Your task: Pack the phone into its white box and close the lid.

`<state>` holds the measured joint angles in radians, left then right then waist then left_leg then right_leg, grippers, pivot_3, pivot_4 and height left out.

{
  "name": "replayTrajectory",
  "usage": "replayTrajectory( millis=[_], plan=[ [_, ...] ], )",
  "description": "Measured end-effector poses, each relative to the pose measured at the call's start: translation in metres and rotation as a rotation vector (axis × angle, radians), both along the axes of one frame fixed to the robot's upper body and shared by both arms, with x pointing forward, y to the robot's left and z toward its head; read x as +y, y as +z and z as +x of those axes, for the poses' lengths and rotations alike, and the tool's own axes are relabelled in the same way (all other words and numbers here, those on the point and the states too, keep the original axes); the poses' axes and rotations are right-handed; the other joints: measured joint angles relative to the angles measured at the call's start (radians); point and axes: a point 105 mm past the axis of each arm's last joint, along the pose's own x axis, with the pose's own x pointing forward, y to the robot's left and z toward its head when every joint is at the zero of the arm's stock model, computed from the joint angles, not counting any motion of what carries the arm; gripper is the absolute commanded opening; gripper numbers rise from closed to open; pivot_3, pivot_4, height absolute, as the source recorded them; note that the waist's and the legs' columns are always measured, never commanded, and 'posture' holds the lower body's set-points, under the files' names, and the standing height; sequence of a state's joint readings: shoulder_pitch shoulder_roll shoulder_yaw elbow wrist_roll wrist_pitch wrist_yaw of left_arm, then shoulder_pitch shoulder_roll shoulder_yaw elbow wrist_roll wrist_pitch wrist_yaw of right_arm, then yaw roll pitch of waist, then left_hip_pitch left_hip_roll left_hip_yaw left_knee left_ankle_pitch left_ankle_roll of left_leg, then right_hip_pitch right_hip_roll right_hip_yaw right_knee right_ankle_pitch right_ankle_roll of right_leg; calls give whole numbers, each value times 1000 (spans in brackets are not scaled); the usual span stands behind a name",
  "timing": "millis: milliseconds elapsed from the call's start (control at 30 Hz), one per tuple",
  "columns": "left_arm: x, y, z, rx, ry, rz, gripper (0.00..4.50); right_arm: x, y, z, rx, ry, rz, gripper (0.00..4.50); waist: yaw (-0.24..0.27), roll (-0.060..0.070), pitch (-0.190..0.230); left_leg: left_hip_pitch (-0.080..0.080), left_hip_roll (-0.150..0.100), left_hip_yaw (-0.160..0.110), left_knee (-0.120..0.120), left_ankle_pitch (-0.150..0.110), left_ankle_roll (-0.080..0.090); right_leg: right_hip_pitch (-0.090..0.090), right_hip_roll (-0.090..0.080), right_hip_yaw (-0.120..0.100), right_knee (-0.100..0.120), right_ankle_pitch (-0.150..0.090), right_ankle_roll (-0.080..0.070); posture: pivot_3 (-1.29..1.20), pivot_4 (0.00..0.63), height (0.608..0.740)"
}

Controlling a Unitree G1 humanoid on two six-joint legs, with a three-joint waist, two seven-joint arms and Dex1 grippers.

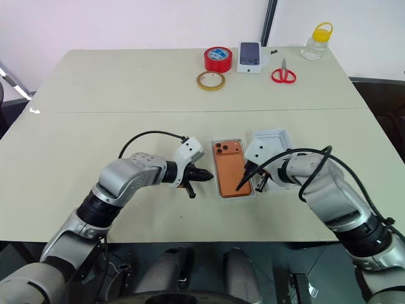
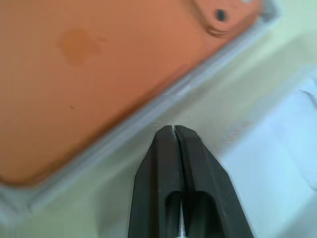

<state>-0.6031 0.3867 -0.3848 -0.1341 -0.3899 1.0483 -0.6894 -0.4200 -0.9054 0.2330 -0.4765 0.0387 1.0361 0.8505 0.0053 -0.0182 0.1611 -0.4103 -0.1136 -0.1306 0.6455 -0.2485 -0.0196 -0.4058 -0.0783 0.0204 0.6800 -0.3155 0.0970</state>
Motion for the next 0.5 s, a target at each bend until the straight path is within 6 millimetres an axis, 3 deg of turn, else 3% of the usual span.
replayTrajectory(
  millis=[100, 233, 367, 500],
  plan=[
    [19, -1, -1, -24, 5, 7, 0, -4, 20, 2, -12, -18, 59, 2829, -8, 0, 0, 0, 0, 0, 0, 0, 0, 0, 0, 0, 0, 0, 0, 0, 150, 740],
    [52, -2, -2, -67, 39, -41, 0, -15, 37, 10, 28, -156, 205, 2829, -18, 0, 0, 1, 1, 0, -1, 0, 0, 0, 0, 0, 0, 0, 0, 0, 150, 740],
    [73, 10, -1, -171, 50, -113, 0, -16, 22, 15, 149, -280, 302, 2829, -17, 0, 0, 0, 1, 0, -1, 0, 0, 0, -1, 0, 0, 0, 0, 0, 150, 740],
    [78, 26, -8, -291, -27, -156, 0, -10, 7, 18, 249, -383, 356, 2829, -15, 1, 0, 0, 0, 0, -1, 0, 0, 0, -1, 0, 0, 0, -1, 0, 150, 740]
  ],
)
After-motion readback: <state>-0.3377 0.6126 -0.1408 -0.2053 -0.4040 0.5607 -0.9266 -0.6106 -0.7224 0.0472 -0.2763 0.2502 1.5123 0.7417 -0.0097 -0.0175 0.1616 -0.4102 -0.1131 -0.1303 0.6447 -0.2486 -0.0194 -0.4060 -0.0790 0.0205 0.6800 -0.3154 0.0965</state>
